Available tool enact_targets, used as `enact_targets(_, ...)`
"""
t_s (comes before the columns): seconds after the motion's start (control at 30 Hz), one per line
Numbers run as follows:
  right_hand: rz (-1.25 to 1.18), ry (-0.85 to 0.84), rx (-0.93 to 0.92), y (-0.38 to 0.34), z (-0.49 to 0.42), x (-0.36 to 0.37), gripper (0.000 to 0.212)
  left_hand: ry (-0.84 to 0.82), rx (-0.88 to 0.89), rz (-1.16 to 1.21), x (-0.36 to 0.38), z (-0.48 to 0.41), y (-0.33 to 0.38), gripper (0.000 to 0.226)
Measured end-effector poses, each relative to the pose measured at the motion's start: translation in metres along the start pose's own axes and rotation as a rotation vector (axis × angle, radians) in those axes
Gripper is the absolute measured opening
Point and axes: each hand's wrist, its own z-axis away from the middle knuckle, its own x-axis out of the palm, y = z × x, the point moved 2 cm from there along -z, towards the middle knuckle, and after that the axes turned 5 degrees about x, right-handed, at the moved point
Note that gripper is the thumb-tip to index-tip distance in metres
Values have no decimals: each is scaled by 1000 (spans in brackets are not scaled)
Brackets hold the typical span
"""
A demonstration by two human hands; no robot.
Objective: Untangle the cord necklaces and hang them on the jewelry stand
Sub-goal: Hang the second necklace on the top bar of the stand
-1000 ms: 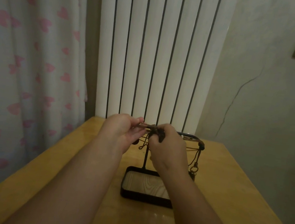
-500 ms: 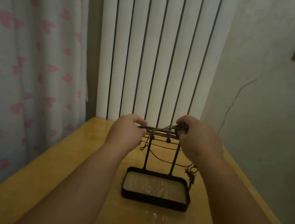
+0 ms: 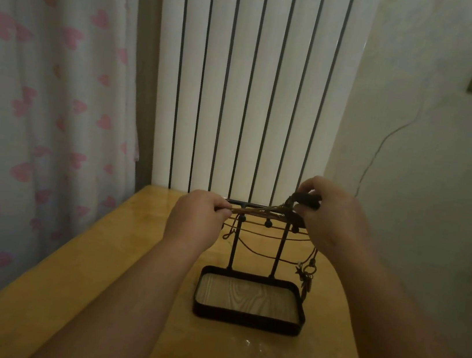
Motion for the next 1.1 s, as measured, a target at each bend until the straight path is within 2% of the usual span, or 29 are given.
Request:
enact_targets(0.13,-72,0,33,2,-2,2,31,13,2,-16,2,-2,-2,23)
enact_targets(0.33,-119,19,94,2,0,5,18,2,17,-123,1,-1,3,25)
enact_targets(0.47,-48,64,101,2,7,12,22,81,220,-331,2,2,20,27)
enact_targets(0.7,67,186,139,0,22,17,23,25,360,-329,12,1,42,26)
enact_targets(0.83,8,225,131,2,32,22,20,-55,330,-347,24,-2,46,32)
enact_targets(1.0,-73,297,66,12,45,32,5,-62,322,-306,32,-3,48,31)
enact_targets(1.1,-131,343,95,16,51,38,4,-61,312,-226,35,-2,47,26)
